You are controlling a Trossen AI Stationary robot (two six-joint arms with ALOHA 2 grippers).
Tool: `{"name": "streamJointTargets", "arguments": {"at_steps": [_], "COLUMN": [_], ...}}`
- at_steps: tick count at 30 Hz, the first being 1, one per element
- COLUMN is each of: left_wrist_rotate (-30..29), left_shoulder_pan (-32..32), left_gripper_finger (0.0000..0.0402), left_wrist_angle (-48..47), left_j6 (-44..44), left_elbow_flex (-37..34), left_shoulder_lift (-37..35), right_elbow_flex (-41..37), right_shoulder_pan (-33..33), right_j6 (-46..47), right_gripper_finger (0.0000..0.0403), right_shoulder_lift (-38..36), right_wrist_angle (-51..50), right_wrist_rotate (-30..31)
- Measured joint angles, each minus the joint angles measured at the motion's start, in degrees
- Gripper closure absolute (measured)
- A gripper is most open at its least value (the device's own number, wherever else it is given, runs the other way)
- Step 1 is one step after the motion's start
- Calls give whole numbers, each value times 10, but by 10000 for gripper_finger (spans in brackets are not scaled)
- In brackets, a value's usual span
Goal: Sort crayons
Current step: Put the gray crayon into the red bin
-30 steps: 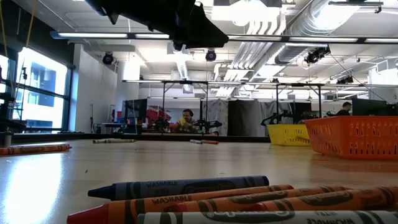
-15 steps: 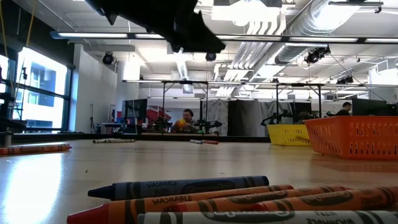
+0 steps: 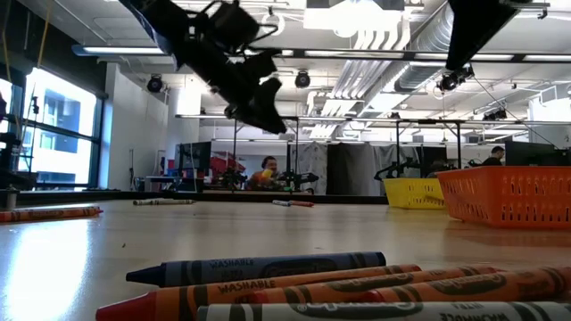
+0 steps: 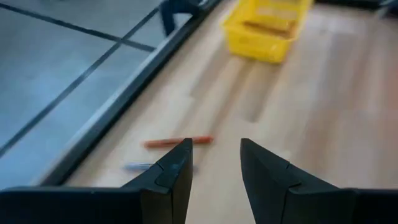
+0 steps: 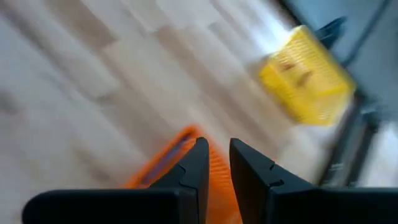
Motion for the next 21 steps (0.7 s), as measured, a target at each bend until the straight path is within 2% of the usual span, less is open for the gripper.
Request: {"name": "streamJointTargets", "arguments": {"at_steps": [4, 7, 11, 15, 21], "left_wrist_rotate": [66, 68, 70, 84, 86], "left_shoulder_pan": [55, 83, 114, 135, 143], "left_gripper_finger": [282, 282, 282, 282, 282], "left_wrist_angle": [-84, -130, -185, -230, -257], "left_j6": [108, 198, 274, 342, 489], "left_elbow_flex": [24, 49, 90, 135, 200], "left_shoulder_lift": [0, 6, 32, 83, 168], "right_elbow_flex": [-7, -11, -14, -14, -14], "right_shoulder_pan": [-36, -61, -90, -116, -142], "right_j6": [-97, -155, -209, -249, -275], "right_gripper_finger": [345, 345, 345, 345, 345], "right_shoulder_lift": [0, -2, -11, -25, -56], "right_wrist_angle": [0, 0, 0, 1, 0], "right_wrist_rotate": [2, 2, 3, 5, 8]}}
